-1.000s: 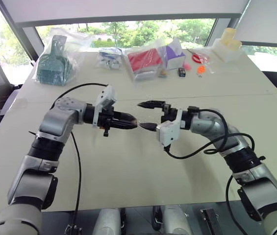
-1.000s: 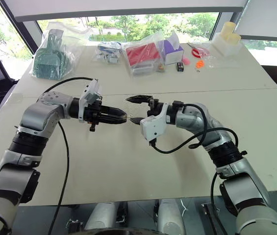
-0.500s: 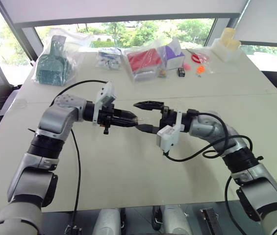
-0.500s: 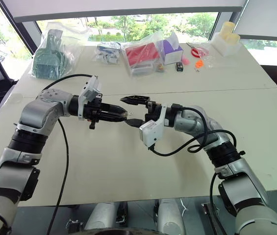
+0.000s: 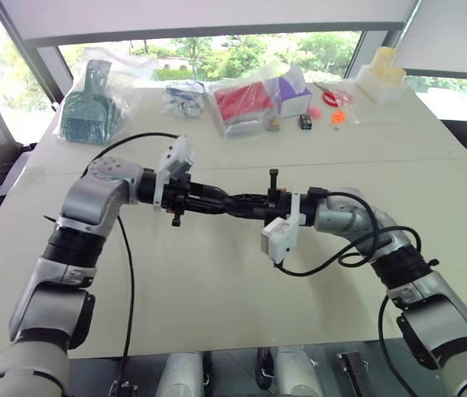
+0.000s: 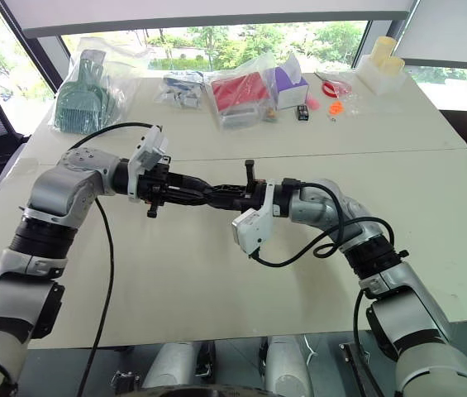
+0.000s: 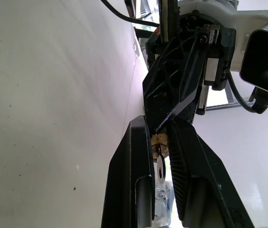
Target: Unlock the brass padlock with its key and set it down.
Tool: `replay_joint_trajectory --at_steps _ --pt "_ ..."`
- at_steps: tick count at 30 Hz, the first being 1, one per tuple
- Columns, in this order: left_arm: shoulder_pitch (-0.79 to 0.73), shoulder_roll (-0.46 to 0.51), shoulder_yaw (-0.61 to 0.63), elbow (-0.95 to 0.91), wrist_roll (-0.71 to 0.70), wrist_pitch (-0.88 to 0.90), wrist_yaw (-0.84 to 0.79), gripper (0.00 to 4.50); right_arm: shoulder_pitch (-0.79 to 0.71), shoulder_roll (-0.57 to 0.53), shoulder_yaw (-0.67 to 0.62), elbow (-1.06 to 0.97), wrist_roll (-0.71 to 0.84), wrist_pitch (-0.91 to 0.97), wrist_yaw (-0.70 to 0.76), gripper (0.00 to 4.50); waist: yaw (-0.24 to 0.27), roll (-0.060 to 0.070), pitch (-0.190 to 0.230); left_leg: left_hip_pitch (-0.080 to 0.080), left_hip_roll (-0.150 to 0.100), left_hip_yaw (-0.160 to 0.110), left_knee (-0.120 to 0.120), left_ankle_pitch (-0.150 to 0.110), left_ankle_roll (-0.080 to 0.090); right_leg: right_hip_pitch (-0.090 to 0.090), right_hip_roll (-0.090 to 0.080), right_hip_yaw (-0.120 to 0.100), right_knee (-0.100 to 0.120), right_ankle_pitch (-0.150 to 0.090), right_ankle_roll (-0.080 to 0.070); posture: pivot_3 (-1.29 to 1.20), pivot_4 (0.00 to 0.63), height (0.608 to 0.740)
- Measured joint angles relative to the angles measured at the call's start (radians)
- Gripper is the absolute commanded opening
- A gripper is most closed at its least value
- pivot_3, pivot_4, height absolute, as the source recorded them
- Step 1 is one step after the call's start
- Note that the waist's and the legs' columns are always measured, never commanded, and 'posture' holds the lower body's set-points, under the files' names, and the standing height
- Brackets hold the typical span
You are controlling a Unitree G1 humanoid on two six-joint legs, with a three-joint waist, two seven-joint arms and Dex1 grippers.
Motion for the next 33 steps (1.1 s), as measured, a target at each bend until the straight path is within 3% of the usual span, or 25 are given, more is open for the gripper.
replay_joint_trajectory --at_steps 6,7,10,15,20,27,33 --pt "0.008 0.006 0.0 -0.016 -0.005 0.01 0.0 0.79 0.0 0.001 0.002 0.0 0.004 -0.002 0.007 0.02 0.0 0.0 0.0 0.0 0.0 0.0 0.0 0.0 0.0 0.0 0.0 0.0 0.0 0.0 0.0 0.0 0.15 0.74" --pt "0.008 0.008 0.0 -0.018 -0.007 0.013 0.0 1.81 -0.001 0.001 0.002 0.0 0.005 -0.002 0.01 0.0 0.0 0.0 0.0 0.0 0.0 0.0 0.0 0.0 0.0 0.0 0.0 0.0 0.0 0.0 0.0 0.0 0.15 0.74" --pt "0.016 0.008 -0.001 -0.044 -0.011 0.017 -0.01 2.98 -0.002 0.005 0.003 0.001 0.007 0.012 0.015 0.0 0.0 0.0 0.0 0.0 0.0 0.0 0.0 0.0 0.0 0.0 0.0 0.0 0.0 0.0 0.0 0.0 0.15 0.74" --pt "0.029 0.014 -0.001 -0.077 -0.035 0.038 -0.019 4.46 -0.004 0.005 0.003 0.001 0.008 0.022 0.017 0.0 0.0 0.0 0.0 0.0 0.0 -0.001 0.0 0.0 0.0 0.0 0.0 0.0 0.0 0.0 0.0 0.0 0.15 0.74" --pt "0.037 0.044 0.012 -0.092 -0.047 0.042 -0.002 4.46 -0.003 0.004 0.003 0.001 0.013 0.03 0.026 0.0 -0.001 0.0 0.0 0.0 0.0 -0.001 0.0 0.0 0.0 0.0 0.0 0.0 0.0 0.0 0.0 0.0 0.15 0.74" --pt "0.056 0.11 0.154 -0.085 -0.058 0.044 0.097 4.46 0.013 -0.006 0.003 0.001 0.032 0.05 0.038 0.0 -0.002 0.0 0.0 0.0 0.0 -0.001 0.0 0.0 0.0 0.0 0.0 0.001 0.0 0.0 0.0 0.0 0.15 0.74" --pt "0.113 0.112 0.222 -0.117 -0.125 0.121 0.169 1.99 0.025 -0.008 0.003 0.0 0.043 0.061 0.051 0.0 0.0 0.0 0.0 0.0 0.0 -0.001 0.0 0.0 0.0 0.0 0.0 0.001 0.0 0.0 0.0 0.0 0.15 0.74"
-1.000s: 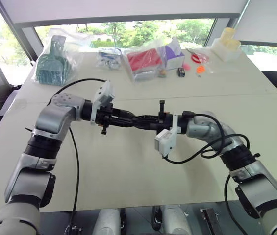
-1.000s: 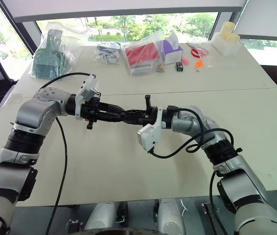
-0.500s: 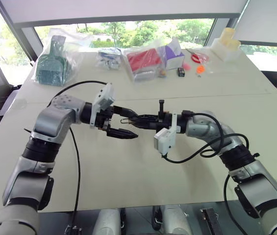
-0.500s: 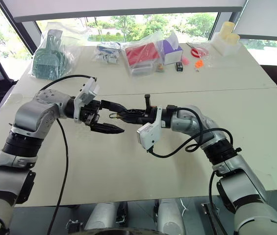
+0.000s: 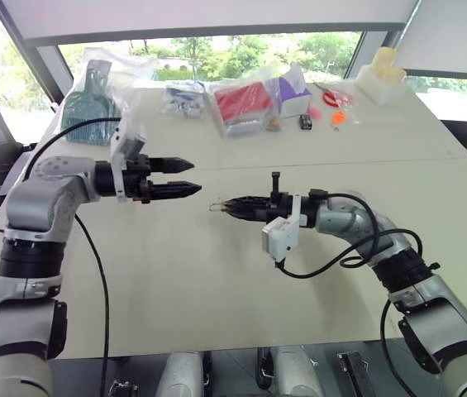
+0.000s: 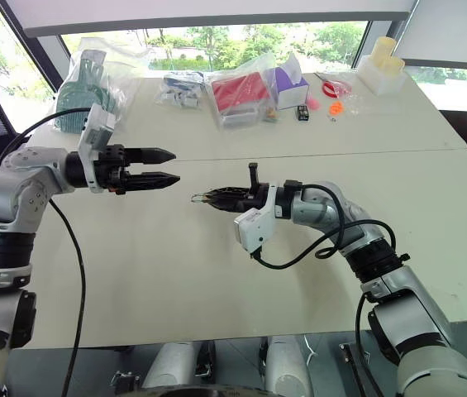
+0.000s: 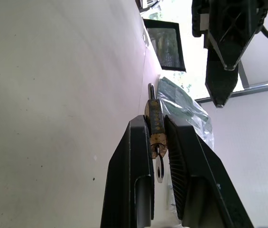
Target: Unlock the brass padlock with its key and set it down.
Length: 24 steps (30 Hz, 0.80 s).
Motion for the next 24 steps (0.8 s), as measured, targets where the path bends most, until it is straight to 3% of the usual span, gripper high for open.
replay_joint_trajectory --at_steps 5,6,24 --pt "0.026 -0.021 0.001 -0.071 -0.06 0.054 0.032 0.16 0.0 -0.001 0.0 0.0 0.001 0.008 0.005 0.0 0.001 0.0 0.0 0.0 0.0 0.0 0.0 0.0 0.0 0.0 0.0 0.0 0.0 0.0 0.0 0.0 0.15 0.74" --pt "0.029 -0.032 0.002 -0.084 -0.072 0.066 0.044 0.04 0.0 -0.001 0.0 0.0 0.002 0.009 0.007 0.0 0.001 0.0 0.0 0.0 0.0 0.0 0.0 0.0 0.0 0.0 0.0 0.0 0.0 0.0 0.0 0.0 0.15 0.74" --pt "0.103 -0.072 -0.097 -0.107 -0.043 0.024 0.08 0.04 0.0 0.0 0.0 -0.017 0.023 0.039 0.025 0.0 -0.001 0.0 0.0 0.001 0.0 0.0 0.0 0.0 -0.001 0.0 0.0 0.0 0.0 0.0 0.0 0.0 0.15 0.74"
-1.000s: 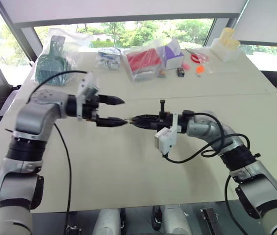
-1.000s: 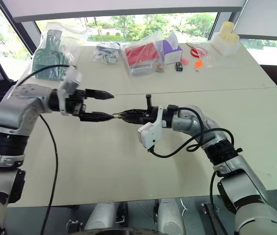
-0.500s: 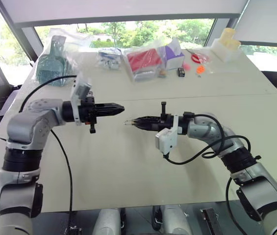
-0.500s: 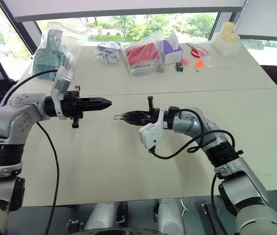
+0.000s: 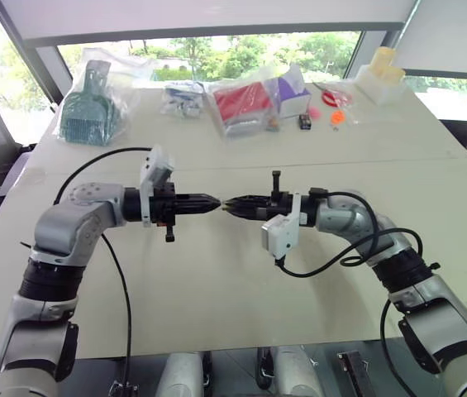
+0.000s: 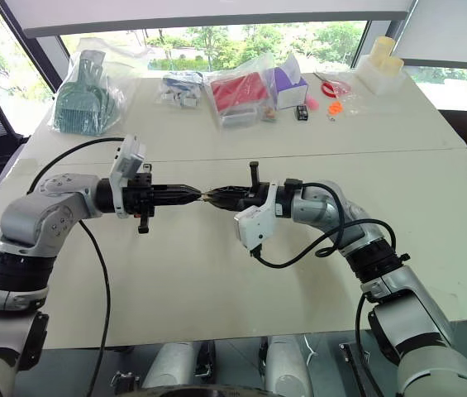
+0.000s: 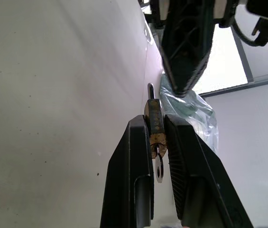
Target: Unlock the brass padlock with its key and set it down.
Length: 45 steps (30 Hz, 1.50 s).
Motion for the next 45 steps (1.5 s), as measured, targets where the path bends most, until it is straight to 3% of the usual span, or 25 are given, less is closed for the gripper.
replay_joint_trajectory --at_steps 13,28,43,45 --pt "0.013 -0.009 -0.023 0.134 0.085 -0.106 -0.01 0.04 0.0 0.003 0.0 -0.044 0.039 0.025 0.025 0.0 0.001 0.0 0.0 0.0 0.0 0.0 0.0 0.0 0.0 0.0 0.0 0.0 0.0 0.0 0.0 0.0 0.15 0.74" --pt "-0.004 -0.018 0.03 0.161 0.08 -0.102 0.024 0.04 0.026 0.004 0.0 -0.03 0.046 0.035 0.04 0.0 0.001 0.0 0.0 0.0 0.0 0.0 0.0 0.0 0.001 0.0 0.0 0.0 0.0 0.0 0.0 0.0 0.15 0.74" --pt "0.098 0.042 0.07 0.14 0.102 -0.128 0.081 0.04 -0.054 0.096 0.058 0.512 -0.169 -0.059 -0.168 0.0 -0.019 0.0 0.0 0.0 0.0 0.001 -0.001 0.0 0.0 0.0 0.0 0.0 0.0 0.0 0.0 0.0 0.15 0.74" --pt "0.108 0.044 0.071 0.121 0.102 -0.129 0.091 0.0 -0.07 0.098 0.069 0.533 -0.184 -0.078 -0.178 0.97 -0.019 0.0 0.0 0.0 0.0 0.001 -0.001 0.0 0.0 0.0 0.0 0.001 0.0 0.0 0.0 0.0 0.15 0.74"
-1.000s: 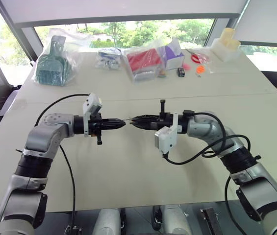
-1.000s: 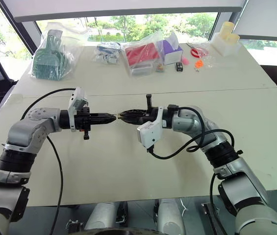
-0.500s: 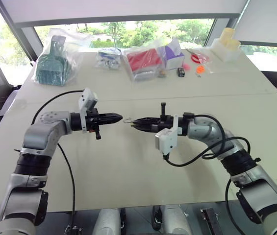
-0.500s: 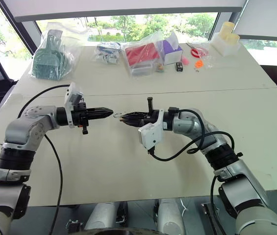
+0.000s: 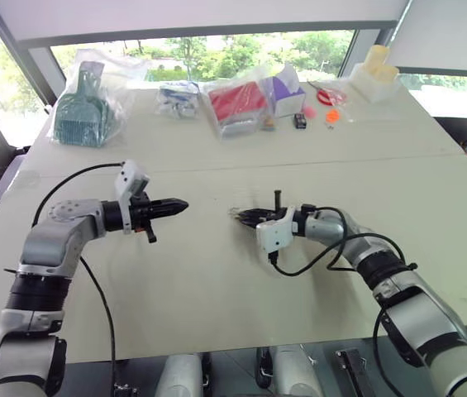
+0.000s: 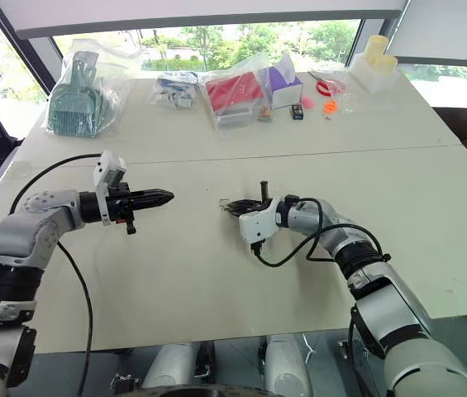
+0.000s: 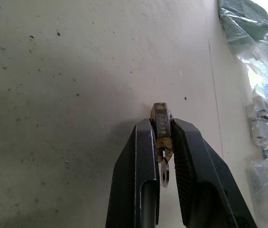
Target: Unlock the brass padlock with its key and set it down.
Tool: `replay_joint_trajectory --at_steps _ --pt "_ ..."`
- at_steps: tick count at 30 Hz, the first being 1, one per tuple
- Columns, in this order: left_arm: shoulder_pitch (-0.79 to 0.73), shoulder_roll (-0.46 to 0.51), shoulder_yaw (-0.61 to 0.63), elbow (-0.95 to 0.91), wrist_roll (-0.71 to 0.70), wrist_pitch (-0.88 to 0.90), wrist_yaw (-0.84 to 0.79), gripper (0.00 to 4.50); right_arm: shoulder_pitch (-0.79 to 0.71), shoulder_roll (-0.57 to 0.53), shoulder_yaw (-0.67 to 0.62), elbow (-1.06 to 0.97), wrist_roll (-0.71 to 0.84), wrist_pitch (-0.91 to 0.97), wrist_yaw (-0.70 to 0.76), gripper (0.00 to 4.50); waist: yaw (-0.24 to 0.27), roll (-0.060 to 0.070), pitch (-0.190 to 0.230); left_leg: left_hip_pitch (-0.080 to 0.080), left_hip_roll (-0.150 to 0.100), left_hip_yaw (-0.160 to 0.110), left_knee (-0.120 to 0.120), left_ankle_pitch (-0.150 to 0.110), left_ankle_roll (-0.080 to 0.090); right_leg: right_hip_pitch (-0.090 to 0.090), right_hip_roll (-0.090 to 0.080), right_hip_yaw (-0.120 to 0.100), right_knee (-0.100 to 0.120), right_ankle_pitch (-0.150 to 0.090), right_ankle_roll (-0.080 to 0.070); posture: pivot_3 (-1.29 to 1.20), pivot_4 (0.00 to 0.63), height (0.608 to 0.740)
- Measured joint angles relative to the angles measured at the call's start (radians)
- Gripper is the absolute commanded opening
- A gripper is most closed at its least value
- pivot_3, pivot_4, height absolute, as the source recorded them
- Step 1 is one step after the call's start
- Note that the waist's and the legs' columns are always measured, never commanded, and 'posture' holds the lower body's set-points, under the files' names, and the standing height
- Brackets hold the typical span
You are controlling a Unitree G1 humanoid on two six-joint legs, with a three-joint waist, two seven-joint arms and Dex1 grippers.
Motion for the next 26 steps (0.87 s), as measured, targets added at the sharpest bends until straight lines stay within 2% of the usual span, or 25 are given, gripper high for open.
replay_joint_trajectory --at_steps 2,7,8,11,15,17,19,26 --pt "0.02 0.005 0.0 -0.027 0.0 -0.003 0.004 0.0 -0.01 0.0 0.008 0.008 -0.01 -0.014 -0.003 1.75 0.0 0.0 0.0 0.0 0.0 0.0 0.0 0.0 0.0 0.0 0.0 0.0 0.0 0.0 0.0 0.0 0.15 0.74" --pt "0.061 0.012 0.0 -0.088 0.0 -0.004 0.02 0.0 -0.021 -0.019 0.004 -0.027 0.013 -0.032 0.02 4.24 0.001 0.0 0.0 0.001 0.0 0.0 0.0 0.0 0.0 0.001 0.0 0.0 0.0 0.0 0.0 0.0 0.15 0.74" --pt "0.069 0.016 0.0 -0.101 0.0 -0.004 0.022 0.0 -0.016 -0.032 0.004 -0.05 0.029 -0.033 0.039 4.38 0.002 0.0 0.0 0.001 0.0 0.0 0.0 0.0 0.0 0.001 0.0 0.0 0.0 0.0 0.0 0.0 0.15 0.74" --pt "0.085 0.022 0.0 -0.124 -0.002 -0.004 0.024 0.0 0.032 -0.087 0.004 -0.147 0.097 -0.015 0.138 4.38 0.006 0.0 0.0 0.001 0.0 -0.001 0.0 0.0 0.0 0.002 0.0 0.0 0.0 0.0 0.0 0.0 0.15 0.74" --pt "0.129 0.051 0.009 -0.168 -0.008 -0.004 0.022 0.0 0.132 -0.19 -0.011 -0.342 0.258 0.124 0.32 4.38 0.006 0.0 0.0 0.002 0.001 0.0 0.0 -0.003 0.005 0.002 -0.001 0.0 0.0 0.0 0.0 0.0 0.15 0.74" --pt "0.163 0.075 0.023 -0.194 -0.01 -0.004 0.02 0.0 0.179 -0.243 -0.038 -0.44 0.352 0.272 0.414 4.38 0.006 0.0 0.0 0.002 0.002 0.0 0.0 -0.003 0.006 0.002 -0.001 0.0 0.0 0.0 0.0 0.0 0.15 0.74" --pt "0.206 0.106 0.046 -0.228 -0.012 -0.002 0.019 0.0 0.23 -0.295 -0.08 -0.545 0.471 0.497 0.504 4.38 0.006 0.0 0.0 0.002 0.004 -0.001 0.0 -0.004 0.006 0.002 -0.001 0.0 0.0 0.0 0.0 0.0 0.15 0.74" --pt "0.275 0.141 0.111 -0.315 -0.056 0.026 0.026 0.0 0.277 -0.377 -0.231 -0.825 0.79 1.093 0.639 4.38 0.007 0.001 0.0 0.002 0.005 -0.001 -0.001 -0.004 0.007 0.001 0.0 0.0 0.0 -0.001 -0.002 0.0 0.15 0.74"
